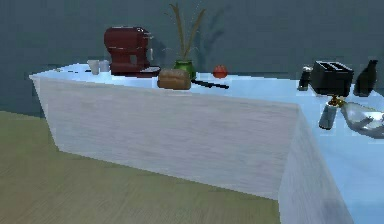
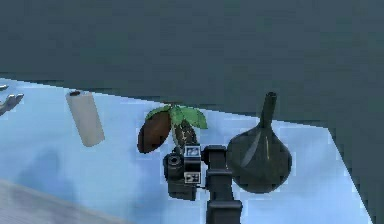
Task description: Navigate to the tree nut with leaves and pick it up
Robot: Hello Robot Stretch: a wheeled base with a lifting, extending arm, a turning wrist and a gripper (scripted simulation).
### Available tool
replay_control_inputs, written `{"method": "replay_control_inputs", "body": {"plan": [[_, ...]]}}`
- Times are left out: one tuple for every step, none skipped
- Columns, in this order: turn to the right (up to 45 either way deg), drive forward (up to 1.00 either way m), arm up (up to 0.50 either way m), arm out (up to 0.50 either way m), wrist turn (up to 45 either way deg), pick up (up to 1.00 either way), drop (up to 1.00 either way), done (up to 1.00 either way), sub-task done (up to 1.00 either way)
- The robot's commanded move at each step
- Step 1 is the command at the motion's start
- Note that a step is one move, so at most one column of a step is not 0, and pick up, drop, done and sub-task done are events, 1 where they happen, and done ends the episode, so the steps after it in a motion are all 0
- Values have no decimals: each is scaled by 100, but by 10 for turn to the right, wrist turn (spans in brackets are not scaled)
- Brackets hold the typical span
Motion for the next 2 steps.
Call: {"method": "replay_control_inputs", "body": {"plan": [[0,0,10,0,0,0,0,0,0],[0,0,0,0,0,0,0,100,0]]}}
